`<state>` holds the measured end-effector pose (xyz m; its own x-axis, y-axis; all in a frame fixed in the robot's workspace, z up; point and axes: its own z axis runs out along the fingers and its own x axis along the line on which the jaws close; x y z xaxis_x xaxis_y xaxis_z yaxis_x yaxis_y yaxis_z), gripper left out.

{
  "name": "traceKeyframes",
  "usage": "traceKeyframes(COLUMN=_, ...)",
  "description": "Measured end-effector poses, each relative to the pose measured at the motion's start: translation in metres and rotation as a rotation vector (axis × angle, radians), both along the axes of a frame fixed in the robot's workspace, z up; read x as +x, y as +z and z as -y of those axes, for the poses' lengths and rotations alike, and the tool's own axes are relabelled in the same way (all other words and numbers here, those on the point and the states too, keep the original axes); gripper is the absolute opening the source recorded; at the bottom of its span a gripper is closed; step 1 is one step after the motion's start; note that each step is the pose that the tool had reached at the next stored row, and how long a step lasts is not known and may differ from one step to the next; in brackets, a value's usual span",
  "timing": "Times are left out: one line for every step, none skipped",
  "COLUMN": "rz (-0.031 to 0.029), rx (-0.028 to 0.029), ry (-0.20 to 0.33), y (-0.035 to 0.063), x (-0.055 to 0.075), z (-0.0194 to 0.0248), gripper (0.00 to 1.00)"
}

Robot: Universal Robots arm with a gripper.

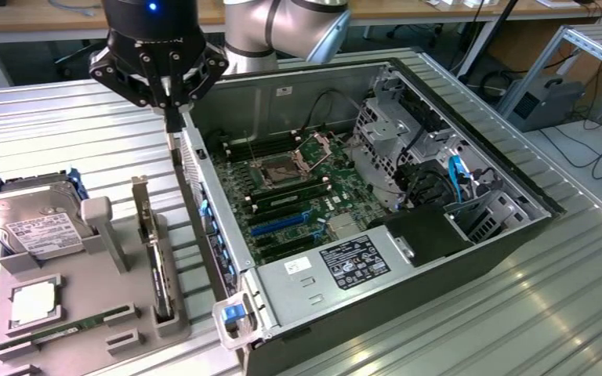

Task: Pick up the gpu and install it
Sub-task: 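Reach for the gpu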

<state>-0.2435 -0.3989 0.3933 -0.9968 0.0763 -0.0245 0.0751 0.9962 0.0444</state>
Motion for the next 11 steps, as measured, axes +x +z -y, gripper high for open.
traceKeyframes(rz=0.0000, rx=0.0000, ry=0.000, y=0.0000, x=-0.002, z=0.0000, gripper=0.11)
traceKeyframes(rz=0.0000, rx=0.0000, ry=0.000, y=0.0000, x=-0.005, z=0.0000, gripper=0.11)
traceKeyframes(rz=0.0000, rx=-0.0001, ry=0.000, y=0.0000, x=-0.006, z=0.0000, gripper=0.11)
traceKeyframes(rz=0.0001, rx=0.0000, ry=0.000, y=0.0000, x=-0.008, z=0.0000, gripper=0.11)
traceKeyframes(rz=0.0000, rx=0.0000, ry=0.000, y=0.0000, x=-0.010, z=0.0000, gripper=0.11)
traceKeyframes(rz=0.0000, rx=-0.0001, ry=0.000, y=0.0000, x=-0.012, z=0.0000, gripper=0.11)
traceKeyframes(rz=0.0000, rx=0.0000, ry=0.000, y=0.0000, x=-0.015, z=0.0000, gripper=0.11)
traceKeyframes(rz=0.0000, rx=0.0000, ry=0.000, y=0.0000, x=-0.017, z=0.0000, gripper=0.11)
traceKeyframes(rz=0.0000, rx=-0.0001, ry=0.000, y=0.0000, x=-0.020, z=0.0000, gripper=0.11)
traceKeyframes(rz=0.0000, rx=0.0000, ry=0.000, y=0.0000, x=-0.022, z=0.0000, gripper=0.11)
traceKeyframes(rz=-0.0001, rx=-0.0001, ry=0.000, y=0.0000, x=-0.024, z=0.0000, gripper=0.11)
